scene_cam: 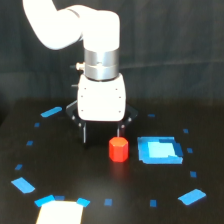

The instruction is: Pick up the red object from the table

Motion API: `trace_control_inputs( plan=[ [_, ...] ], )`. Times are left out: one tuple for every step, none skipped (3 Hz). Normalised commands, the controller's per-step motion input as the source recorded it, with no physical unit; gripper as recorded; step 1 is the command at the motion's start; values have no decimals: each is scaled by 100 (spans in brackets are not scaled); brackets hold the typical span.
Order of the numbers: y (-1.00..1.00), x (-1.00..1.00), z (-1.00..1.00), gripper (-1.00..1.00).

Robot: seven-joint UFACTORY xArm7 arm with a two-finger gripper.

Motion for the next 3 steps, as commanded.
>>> trace_control_inputs(
  plan=[
    [-71,-100,-83,-97],
    [-12,46,-15,69],
    [26,56,-53,100]
  ],
)
